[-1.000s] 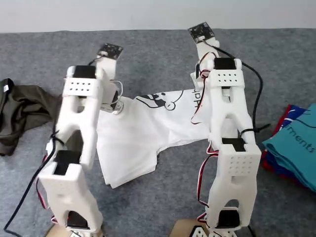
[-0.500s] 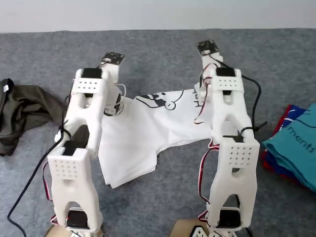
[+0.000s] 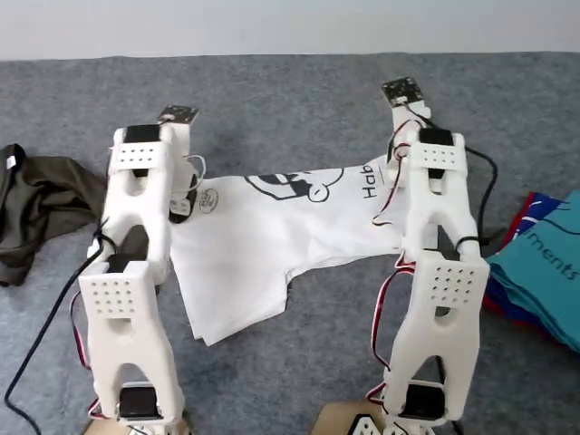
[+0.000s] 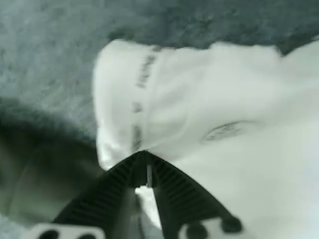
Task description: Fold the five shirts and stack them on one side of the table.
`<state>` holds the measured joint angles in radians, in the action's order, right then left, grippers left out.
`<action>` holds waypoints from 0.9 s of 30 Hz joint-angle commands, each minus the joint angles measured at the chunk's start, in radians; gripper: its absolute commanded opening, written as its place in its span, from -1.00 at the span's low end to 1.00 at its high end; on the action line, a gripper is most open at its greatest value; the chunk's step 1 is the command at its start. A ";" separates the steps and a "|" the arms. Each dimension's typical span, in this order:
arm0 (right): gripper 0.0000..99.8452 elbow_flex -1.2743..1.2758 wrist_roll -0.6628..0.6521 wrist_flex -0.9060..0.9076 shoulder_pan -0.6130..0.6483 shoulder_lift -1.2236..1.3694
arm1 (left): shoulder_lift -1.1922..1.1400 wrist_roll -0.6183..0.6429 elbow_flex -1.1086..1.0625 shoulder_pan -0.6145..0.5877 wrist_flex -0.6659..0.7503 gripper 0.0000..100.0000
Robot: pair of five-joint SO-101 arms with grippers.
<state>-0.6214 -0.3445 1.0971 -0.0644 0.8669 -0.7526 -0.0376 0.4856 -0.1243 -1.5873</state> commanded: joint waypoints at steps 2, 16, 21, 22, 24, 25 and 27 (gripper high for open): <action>-0.98 -0.058 -0.011 -0.012 -0.030 -0.016 | 0.018 0.002 0.045 -0.017 -0.063 -0.99; -0.98 -0.239 -0.018 0.096 0.059 -0.008 | 0.186 0.003 0.234 0.130 -0.092 -0.99; -0.98 -0.313 -0.018 0.136 0.091 -0.013 | 0.060 0.005 0.242 0.143 0.023 -0.99; -0.98 -0.321 -0.018 0.136 0.094 -0.013 | 0.028 0.005 0.243 0.143 0.040 -0.99; -0.98 -0.334 -0.031 0.136 0.094 -0.010 | -0.034 0.005 0.243 0.137 0.066 -0.99; -0.98 -0.334 -0.040 0.134 0.094 -0.007 | -0.060 0.005 0.245 0.133 0.069 -0.99; -0.98 -0.328 -0.052 0.134 0.094 -0.002 | -0.109 0.005 0.271 0.117 0.057 -0.99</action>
<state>-0.9053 -0.3736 1.2290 0.0230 0.8792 -0.8385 -0.0376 0.6989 0.0107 -1.5413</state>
